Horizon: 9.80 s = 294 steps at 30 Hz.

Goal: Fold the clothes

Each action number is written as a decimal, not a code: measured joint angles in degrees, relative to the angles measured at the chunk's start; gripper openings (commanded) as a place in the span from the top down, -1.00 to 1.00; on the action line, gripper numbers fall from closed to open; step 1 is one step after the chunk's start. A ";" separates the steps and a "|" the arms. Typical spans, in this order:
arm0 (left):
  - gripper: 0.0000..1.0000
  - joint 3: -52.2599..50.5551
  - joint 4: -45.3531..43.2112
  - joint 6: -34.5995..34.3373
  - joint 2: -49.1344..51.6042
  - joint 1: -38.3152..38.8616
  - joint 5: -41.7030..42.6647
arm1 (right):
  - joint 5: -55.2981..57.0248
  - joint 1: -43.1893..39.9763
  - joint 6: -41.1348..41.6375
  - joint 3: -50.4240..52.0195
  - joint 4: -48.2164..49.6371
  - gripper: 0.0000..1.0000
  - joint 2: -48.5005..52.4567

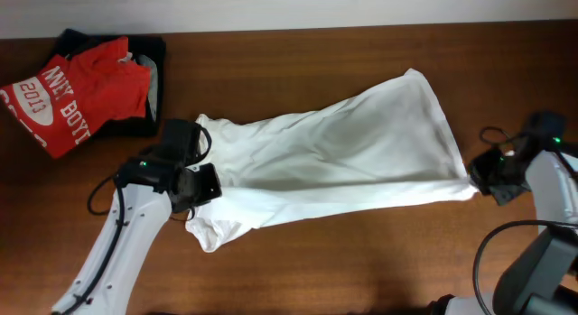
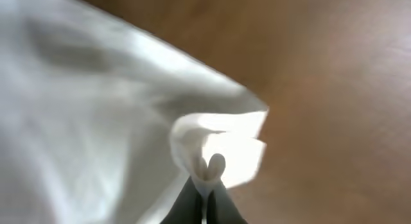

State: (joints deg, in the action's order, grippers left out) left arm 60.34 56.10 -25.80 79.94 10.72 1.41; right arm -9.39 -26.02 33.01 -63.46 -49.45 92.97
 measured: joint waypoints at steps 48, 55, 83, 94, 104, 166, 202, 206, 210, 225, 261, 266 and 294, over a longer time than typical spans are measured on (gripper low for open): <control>0.99 -2.45 -3.78 0.66 12.92 4.55 6.36 | 2.40 15.06 -10.95 -20.55 -8.85 0.74 18.45; 0.99 -6.32 -10.95 0.66 17.64 4.52 7.02 | 2.43 15.63 -13.55 -20.55 -7.82 0.49 22.08; 0.99 1.95 1.55 0.17 21.05 -25.86 -1.97 | -4.48 15.63 -23.50 -18.75 -17.90 0.06 22.18; 0.99 2.47 2.99 2.45 21.05 -25.86 -2.12 | -9.81 15.63 -29.09 -16.52 -9.99 -0.24 22.29; 0.99 2.47 3.04 2.67 21.05 -25.86 -2.14 | -9.86 15.63 -28.65 -16.11 -5.33 0.92 22.38; 1.00 5.31 5.11 6.51 10.58 -1.44 9.57 | 14.08 20.81 -9.07 -4.31 -13.66 0.83 12.07; 0.99 6.03 2.60 6.32 30.32 -17.77 7.10 | 7.02 20.83 -14.19 -1.84 -14.88 0.92 10.29; 0.99 6.03 2.60 6.32 30.32 -17.77 7.06 | 0.24 22.95 -17.55 -1.84 -16.65 0.92 2.82; 0.99 6.05 2.62 6.32 30.32 -17.77 6.93 | -1.62 28.79 -18.05 -0.79 -14.58 0.92 3.21; 1.00 6.08 2.71 6.32 30.32 -17.77 6.67 | 2.67 32.50 -11.32 10.01 -3.52 0.92 6.80; -0.57 10.64 -4.31 13.44 15.39 -14.99 14.60 | 7.63 21.33 -11.45 -9.77 -21.44 -0.84 7.41; -0.56 13.66 -7.37 13.35 22.53 -8.15 14.82 | 7.21 21.33 -11.78 -9.73 -21.42 -0.83 7.41; 0.01 15.02 -11.23 17.62 34.58 -1.73 -4.66 | 6.93 21.33 -13.81 -8.37 -20.35 -0.83 7.39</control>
State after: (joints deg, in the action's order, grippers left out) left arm 75.35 44.86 -8.19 114.52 8.99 -3.25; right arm -2.46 -4.69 19.20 -71.83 -69.80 100.36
